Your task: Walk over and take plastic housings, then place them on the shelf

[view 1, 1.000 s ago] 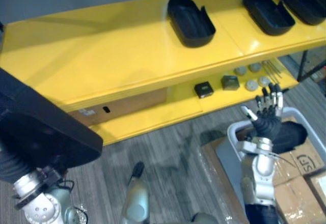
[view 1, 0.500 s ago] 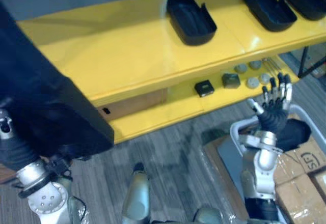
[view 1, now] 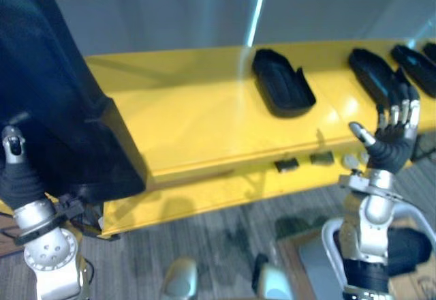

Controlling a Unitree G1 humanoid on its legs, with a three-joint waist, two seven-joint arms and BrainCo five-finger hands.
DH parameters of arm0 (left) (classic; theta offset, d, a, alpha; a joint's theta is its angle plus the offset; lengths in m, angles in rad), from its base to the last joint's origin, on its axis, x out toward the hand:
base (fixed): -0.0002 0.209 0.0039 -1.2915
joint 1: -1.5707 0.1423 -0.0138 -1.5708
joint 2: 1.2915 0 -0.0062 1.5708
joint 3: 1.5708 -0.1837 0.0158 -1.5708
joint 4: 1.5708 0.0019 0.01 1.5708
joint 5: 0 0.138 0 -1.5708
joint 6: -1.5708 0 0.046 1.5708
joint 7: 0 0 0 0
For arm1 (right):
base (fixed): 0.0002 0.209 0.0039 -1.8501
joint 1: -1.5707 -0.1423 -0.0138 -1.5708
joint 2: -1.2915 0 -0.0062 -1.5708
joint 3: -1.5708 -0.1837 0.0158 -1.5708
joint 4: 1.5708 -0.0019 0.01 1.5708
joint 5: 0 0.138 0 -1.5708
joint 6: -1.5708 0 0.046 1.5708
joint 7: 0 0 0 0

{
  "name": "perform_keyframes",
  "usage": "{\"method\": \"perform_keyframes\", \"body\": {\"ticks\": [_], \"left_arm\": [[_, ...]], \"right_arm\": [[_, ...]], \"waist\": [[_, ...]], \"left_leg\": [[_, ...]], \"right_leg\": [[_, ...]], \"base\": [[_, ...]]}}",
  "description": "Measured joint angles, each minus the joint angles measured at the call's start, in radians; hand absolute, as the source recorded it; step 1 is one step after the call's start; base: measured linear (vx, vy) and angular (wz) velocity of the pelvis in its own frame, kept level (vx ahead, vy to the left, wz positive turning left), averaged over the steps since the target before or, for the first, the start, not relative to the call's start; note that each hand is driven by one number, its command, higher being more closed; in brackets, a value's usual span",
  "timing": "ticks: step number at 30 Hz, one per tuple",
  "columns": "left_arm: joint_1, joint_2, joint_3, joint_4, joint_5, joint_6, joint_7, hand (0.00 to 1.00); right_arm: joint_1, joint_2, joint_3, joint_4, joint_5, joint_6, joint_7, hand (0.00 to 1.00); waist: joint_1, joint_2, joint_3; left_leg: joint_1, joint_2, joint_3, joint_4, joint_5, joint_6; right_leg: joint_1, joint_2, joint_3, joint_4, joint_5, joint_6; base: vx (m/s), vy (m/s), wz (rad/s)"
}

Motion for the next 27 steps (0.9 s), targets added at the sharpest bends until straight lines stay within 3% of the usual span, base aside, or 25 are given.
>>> {"method": "perform_keyframes", "body": {"ticks": [1, 4, 7, 10, 14, 17, 18, 22, 24, 27], "left_arm": [[0.003, 0.000, -0.004, 0.000, 0.000, 0.000, -0.006, 1.00], [-0.022, 0.000, -0.029, 0.000, -0.001, -0.002, -0.026, 1.00], [-0.046, 0.004, -0.048, 0.000, -0.017, -0.001, -0.037, 1.00], [-0.049, 0.014, -0.055, 0.000, -0.044, 0.037, -0.069, 1.00], [-0.045, 0.015, -0.063, 0.000, -0.114, 0.142, -0.137, 1.00], [-0.082, 0.034, -0.069, 0.034, -0.130, 0.278, -0.154, 1.00], [-0.125, 0.068, -0.092, 0.105, -0.158, 0.335, -0.154, 1.00], [-0.309, 0.202, -0.124, 0.477, -0.258, 0.477, -0.150, 1.00], [-0.391, 0.256, -0.134, 0.635, -0.328, 0.515, -0.151, 1.00], [-0.526, 0.324, -0.158, 0.835, -0.342, 0.555, -0.139, 1.00]], "right_arm": [[-0.011, -0.013, -0.001, 0.002, 0.000, 0.000, -0.008, 0.00], [0.025, -0.020, -0.032, 0.001, -0.002, -0.001, -0.043, 0.00], [0.078, -0.015, -0.091, -0.015, -0.014, -0.007, -0.077, 0.00], [0.132, 0.012, -0.148, -0.073, -0.015, -0.009, -0.095, 0.00], [0.205, 0.060, -0.169, -0.137, -0.016, -0.008, -0.104, 0.00], [0.250, 0.083, -0.169, -0.177, -0.018, 0.000, -0.101, 0.00], [0.264, 0.083, -0.175, -0.182, -0.018, 0.013, -0.090, 0.00], [0.272, 0.080, -0.178, -0.193, -0.014, 0.038, -0.030, 0.00], [0.278, 0.067, -0.178, -0.193, 0.006, 0.046, -0.005, 0.00], [0.281, 0.021, -0.178, -0.189, 0.047, 0.059, 0.030, 0.00]], "waist": [[0.000, 0.017, -0.010], [-0.015, 0.047, -0.028], [-0.038, 0.045, -0.028], [-0.059, 0.017, -0.032], [-0.068, 0.000, -0.041], [-0.097, 0.001, -0.042], [-0.103, 0.001, -0.043], [-0.156, -0.002, -0.050], [-0.178, -0.006, -0.052], [-0.213, -0.003, -0.051]], "left_leg": [[0.031, 0.021, 0.032, -0.079, 0.035, -0.015], [0.094, 0.053, 0.138, -0.174, 0.082, -0.014], [0.112, 0.049, 0.158, -0.180, 0.083, -0.012], [0.113, 0.021, 0.164, -0.204, 0.098, 0.010], [0.150, 0.003, 0.206, -0.250, 0.119, 0.018], [0.162, 0.009, 0.255, -0.265, 0.125, 0.015], [0.175, 0.015, 0.292, -0.274, 0.129, 0.015], [0.193, 0.026, 0.378, -0.286, 0.131, 0.010], [0.192, 0.026, 0.409, -0.289, 0.134, 0.013], [0.192, 0.024, 0.439, -0.293, 0.137, 0.015]], "right_leg": [[0.013, 0.008, -0.005, -0.023, 0.004, -0.006], [0.078, 0.016, -0.032, -0.073, 0.008, -0.018], [0.118, 0.006, -0.052, -0.092, 0.008, -0.018], [0.117, -0.015, -0.052, -0.106, 0.008, -0.017], [0.118, -0.035, -0.032, -0.110, 0.011, -0.013], [0.123, -0.039, -0.017, -0.126, 0.022, -0.004], [0.123, -0.037, 0.001, -0.130, 0.027, -0.003], [0.110, -0.024, 0.054, -0.160, 0.059, -0.001], [0.089, -0.020, 0.083, -0.163, 0.069, 0.002], [0.064, -0.016, 0.116, -0.163, 0.074, 0.005]], "base": [[0.21, -0.216, 0.14], [0.17, -0.120, 0.12], [0.07, 0.038, 0.18], [0.02, 0.054, 0.07], [0.00, 0.035, -0.13], [-0.03, 0.028, -0.17], [-0.06, 0.030, -0.32], [-0.05, 0.008, -0.40], [-0.03, 0.021, -0.39], [0.01, 0.022, -0.29]]}}
